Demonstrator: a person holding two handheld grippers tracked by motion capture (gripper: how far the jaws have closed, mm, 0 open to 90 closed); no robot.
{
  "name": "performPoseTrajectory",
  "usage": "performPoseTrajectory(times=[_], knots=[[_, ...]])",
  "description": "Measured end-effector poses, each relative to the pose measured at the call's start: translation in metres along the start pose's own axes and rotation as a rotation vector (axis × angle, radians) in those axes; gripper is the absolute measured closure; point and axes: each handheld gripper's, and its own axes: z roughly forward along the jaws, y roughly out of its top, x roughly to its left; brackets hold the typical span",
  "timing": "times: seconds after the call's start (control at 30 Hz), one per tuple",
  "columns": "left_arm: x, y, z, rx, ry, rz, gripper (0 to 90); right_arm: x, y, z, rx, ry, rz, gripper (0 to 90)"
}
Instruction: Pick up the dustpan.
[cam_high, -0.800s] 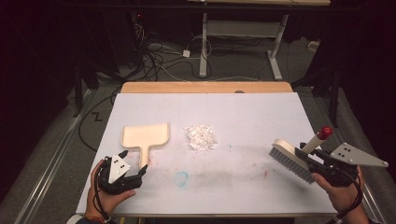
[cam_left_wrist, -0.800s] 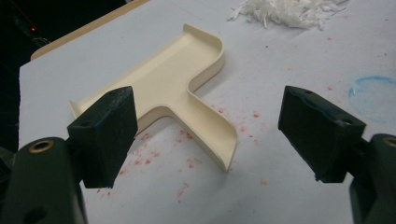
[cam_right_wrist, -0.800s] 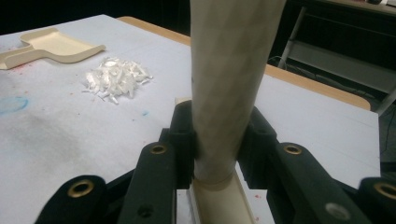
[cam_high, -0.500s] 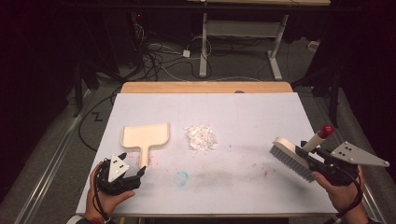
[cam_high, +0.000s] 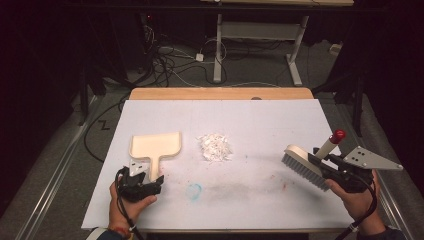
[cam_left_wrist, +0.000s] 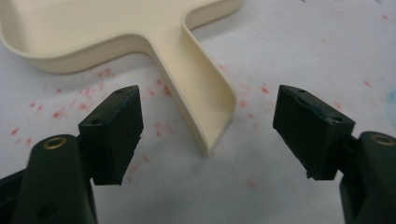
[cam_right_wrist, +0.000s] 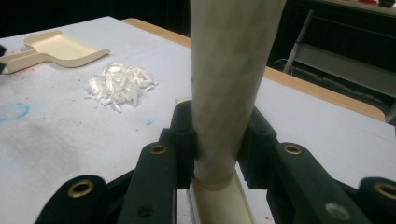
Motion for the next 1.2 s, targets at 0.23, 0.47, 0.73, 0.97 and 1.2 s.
performPoseTrajectory(times=[0.23, 0.47, 0.73, 0.97, 1.2], knots=[[0.008, 0.024, 0.032, 0.041, 0.049, -0.045, 26.2, -0.001, -0.002, 0.0, 0.001, 0.001, 0.003, 71.2], [0.017, 0.029, 0.033, 0.045, 0.053, -0.046, 39.9, -0.001, -0.002, 0.002, 0.001, 0.005, 0.014, 71.2], [0.03, 0.035, 0.032, 0.078, 0.02, -0.035, 63.2, 0.002, -0.004, 0.007, 0.024, 0.015, 0.013, 71.2], [0.037, 0.041, 0.029, 0.108, -0.023, -0.016, 63.5, 0.002, -0.004, 0.008, 0.03, 0.018, 0.008, 71.2], [0.027, 0.045, -0.003, 0.128, -0.034, 0.124, 63.7, -0.002, -0.006, 0.007, 0.027, 0.007, 0.017, 71.2]])
